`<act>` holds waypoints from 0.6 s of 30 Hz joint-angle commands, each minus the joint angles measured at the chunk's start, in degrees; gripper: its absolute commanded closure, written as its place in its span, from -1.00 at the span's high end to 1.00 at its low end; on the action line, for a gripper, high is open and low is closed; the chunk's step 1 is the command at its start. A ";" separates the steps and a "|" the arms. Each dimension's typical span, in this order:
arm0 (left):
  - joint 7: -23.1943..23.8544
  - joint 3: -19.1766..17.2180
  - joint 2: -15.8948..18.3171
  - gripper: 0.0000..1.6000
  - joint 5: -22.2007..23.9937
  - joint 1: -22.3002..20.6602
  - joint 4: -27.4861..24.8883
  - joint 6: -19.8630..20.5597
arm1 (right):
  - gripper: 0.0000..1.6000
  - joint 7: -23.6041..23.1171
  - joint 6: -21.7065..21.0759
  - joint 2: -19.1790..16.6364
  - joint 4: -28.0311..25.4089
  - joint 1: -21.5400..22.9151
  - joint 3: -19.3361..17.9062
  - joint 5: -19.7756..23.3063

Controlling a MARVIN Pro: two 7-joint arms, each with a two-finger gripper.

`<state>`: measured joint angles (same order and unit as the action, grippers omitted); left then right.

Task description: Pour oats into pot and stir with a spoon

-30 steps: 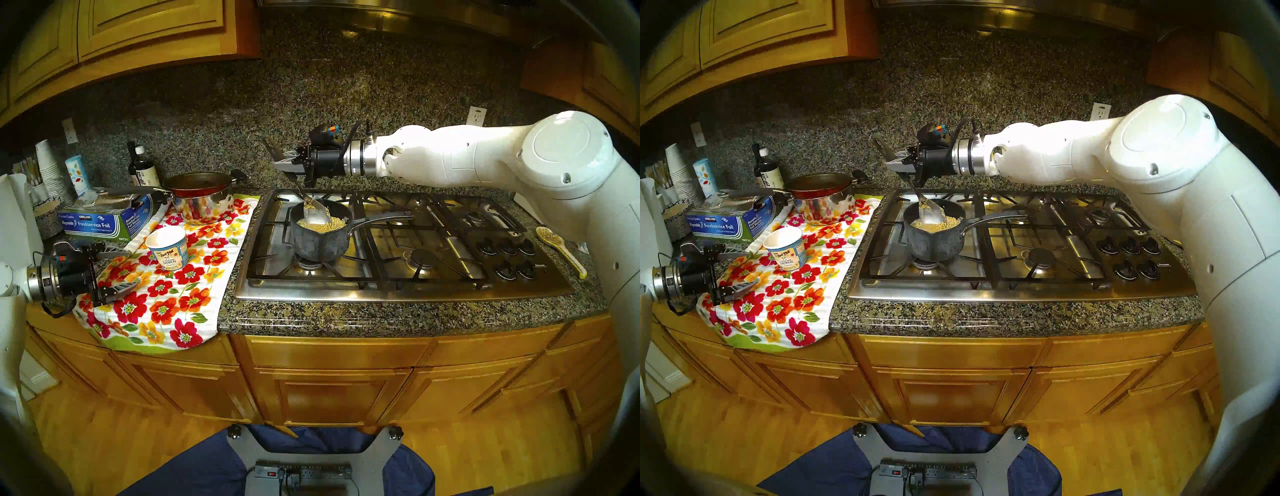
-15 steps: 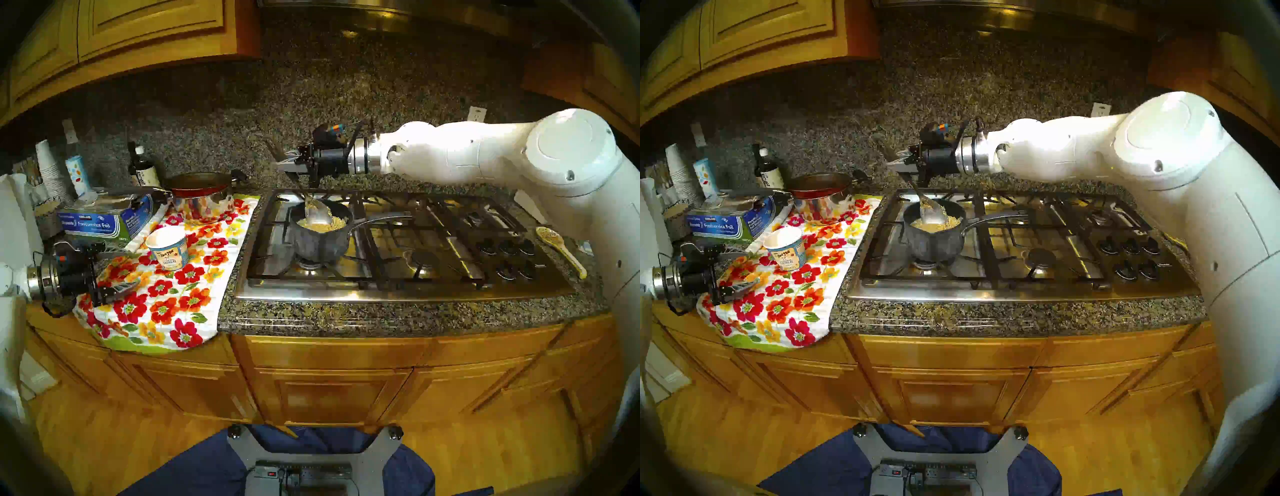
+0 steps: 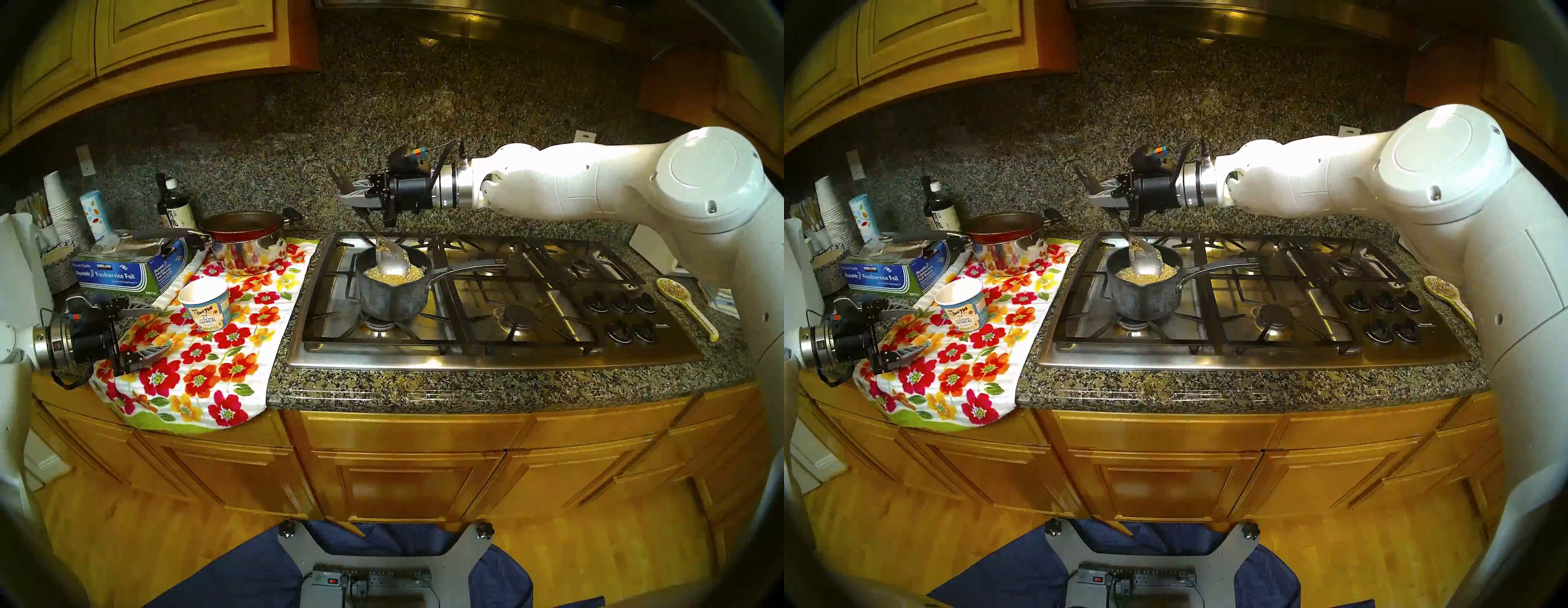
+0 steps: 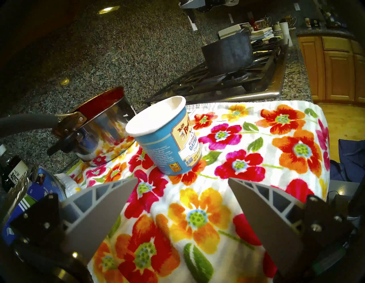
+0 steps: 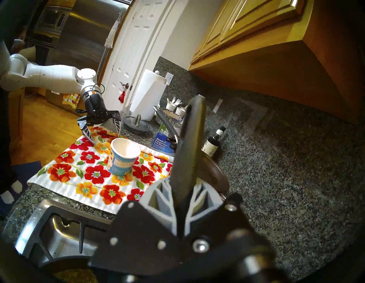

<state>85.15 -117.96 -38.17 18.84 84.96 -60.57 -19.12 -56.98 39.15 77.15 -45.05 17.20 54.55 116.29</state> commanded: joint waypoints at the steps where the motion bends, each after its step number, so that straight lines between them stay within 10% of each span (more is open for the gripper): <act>1: -0.15 -0.94 1.07 1.00 1.18 -0.89 -0.81 0.01 | -1.00 -0.06 2.31 -2.77 -1.67 3.48 -0.41 -0.29; 18: -0.15 -0.93 1.07 1.00 1.15 -0.88 -0.81 0.01 | -1.00 2.30 -4.58 -4.49 -10.63 7.20 1.64 0.22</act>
<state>85.15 -117.96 -38.17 18.84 84.97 -60.57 -19.12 -56.27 39.65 73.11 -54.94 20.36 56.76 114.58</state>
